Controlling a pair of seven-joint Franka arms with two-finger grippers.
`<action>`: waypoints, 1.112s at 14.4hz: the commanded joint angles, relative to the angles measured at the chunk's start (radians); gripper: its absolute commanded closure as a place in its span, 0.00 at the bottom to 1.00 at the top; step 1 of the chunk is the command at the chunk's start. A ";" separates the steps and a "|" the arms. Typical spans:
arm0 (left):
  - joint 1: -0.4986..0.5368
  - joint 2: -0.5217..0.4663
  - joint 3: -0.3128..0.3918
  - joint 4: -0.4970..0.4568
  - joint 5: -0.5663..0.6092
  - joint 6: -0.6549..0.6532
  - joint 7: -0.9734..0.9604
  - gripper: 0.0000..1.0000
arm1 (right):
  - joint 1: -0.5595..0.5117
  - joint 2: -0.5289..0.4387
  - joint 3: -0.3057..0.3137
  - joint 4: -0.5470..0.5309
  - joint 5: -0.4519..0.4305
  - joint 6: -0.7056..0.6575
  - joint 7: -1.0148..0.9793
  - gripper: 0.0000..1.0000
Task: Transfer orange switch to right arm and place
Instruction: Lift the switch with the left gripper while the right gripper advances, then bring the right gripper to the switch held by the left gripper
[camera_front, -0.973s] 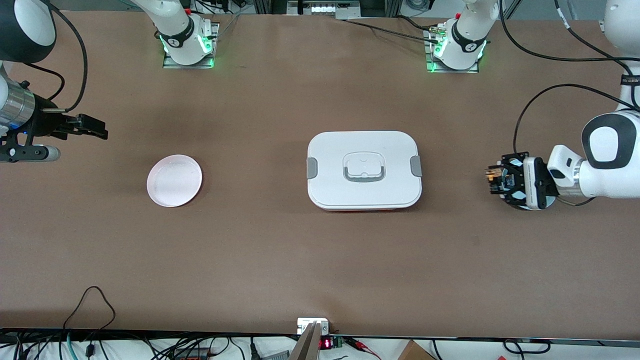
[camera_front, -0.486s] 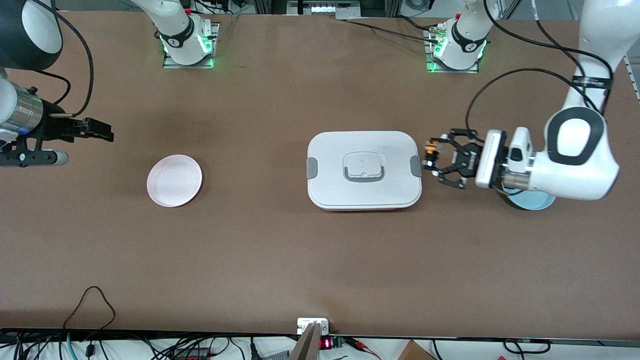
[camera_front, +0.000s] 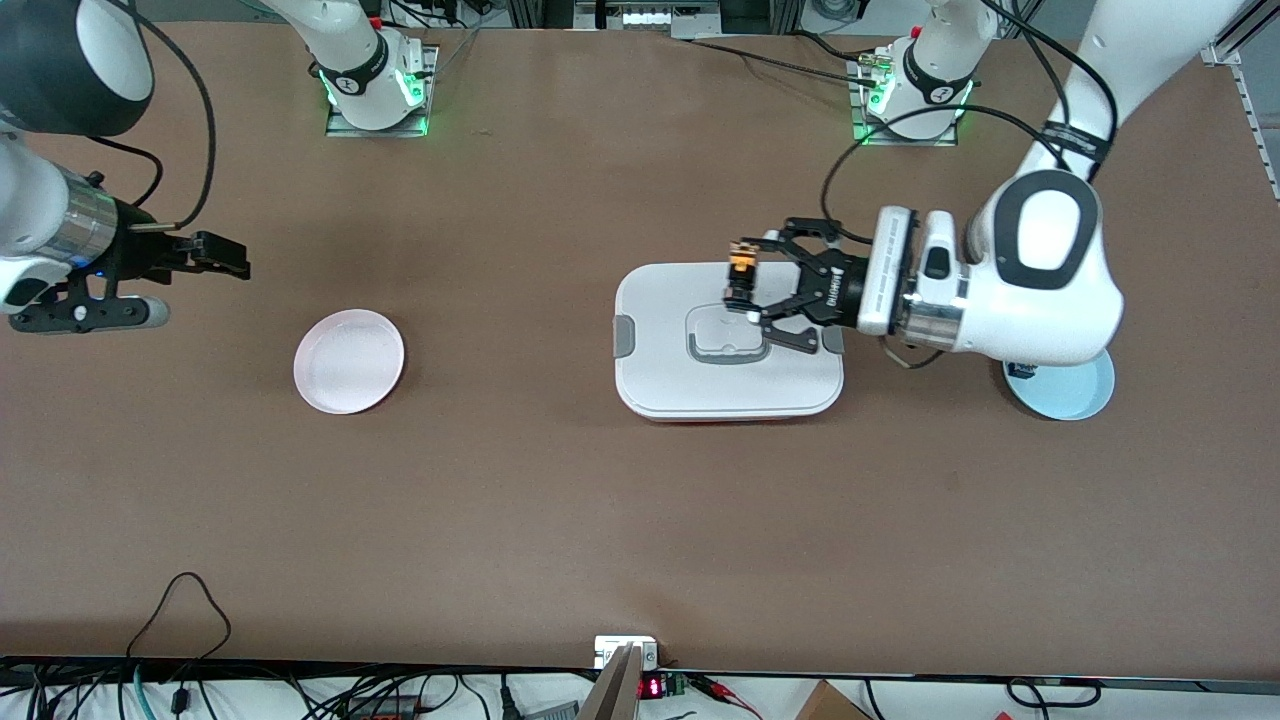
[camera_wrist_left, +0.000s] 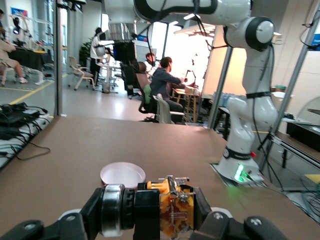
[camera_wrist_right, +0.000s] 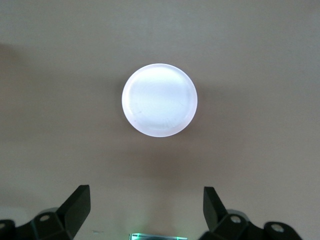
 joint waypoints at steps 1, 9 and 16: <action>-0.047 0.011 -0.037 0.012 -0.095 0.144 0.027 0.83 | 0.038 -0.006 0.006 0.005 0.008 -0.013 0.000 0.00; -0.150 0.020 -0.036 0.006 -0.232 0.300 0.113 0.83 | 0.073 0.020 0.006 -0.002 0.355 -0.003 -0.006 0.00; -0.202 0.028 -0.036 0.009 -0.244 0.350 0.119 0.83 | 0.094 0.081 0.011 -0.028 0.914 -0.010 -0.001 0.00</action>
